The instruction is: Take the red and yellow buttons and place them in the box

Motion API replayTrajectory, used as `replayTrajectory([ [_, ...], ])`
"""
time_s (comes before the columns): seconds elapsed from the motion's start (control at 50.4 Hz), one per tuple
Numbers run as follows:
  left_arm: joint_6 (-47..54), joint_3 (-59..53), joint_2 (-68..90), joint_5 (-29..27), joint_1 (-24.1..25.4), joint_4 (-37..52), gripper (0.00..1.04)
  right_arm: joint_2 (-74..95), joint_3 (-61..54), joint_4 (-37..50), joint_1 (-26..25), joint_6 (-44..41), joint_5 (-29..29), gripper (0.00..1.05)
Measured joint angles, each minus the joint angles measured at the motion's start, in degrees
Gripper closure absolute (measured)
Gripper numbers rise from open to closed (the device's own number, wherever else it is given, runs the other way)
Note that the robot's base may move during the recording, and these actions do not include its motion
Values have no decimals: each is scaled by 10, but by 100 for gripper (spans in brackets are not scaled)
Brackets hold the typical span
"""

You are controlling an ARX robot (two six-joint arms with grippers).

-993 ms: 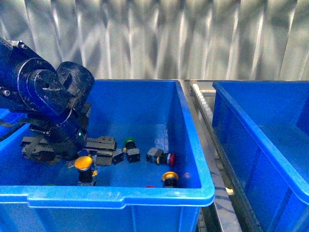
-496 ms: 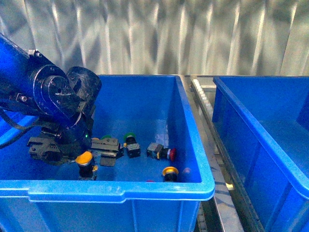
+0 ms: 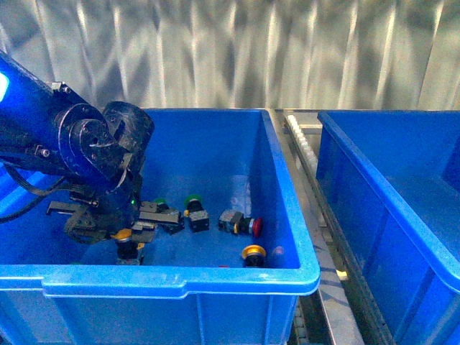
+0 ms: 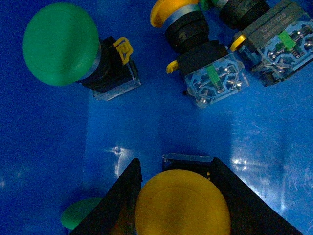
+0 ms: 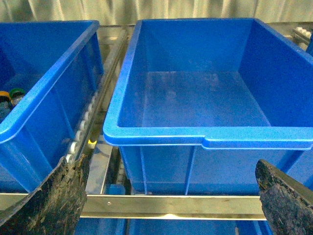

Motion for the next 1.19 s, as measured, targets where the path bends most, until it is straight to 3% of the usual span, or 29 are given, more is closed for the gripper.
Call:
replayTrajectory([
  [0.417,70,-122,-111,49,27,97,71,0,0,0,0,0,0,6],
  [0.536,100,-188,-187,110,49,145,71,0,0,0,0,0,0,6],
  [0.596,95,-244,-250,194,75,221,71,0,0,0,0,0,0,6],
  [0.715,-12,-322,-336,355,125,375,71,0,0,0,0,0,0,6],
  [0.814,-140,-362,-356,440,138,494,71,0,0,0,0,0,0,6],
  [0.993,-361,-401,-335,505,98,673,71,0,0,0,0,0,0,6],
  [1.191,-464,-393,-269,536,12,767,71,0,0,0,0,0,0,6],
])
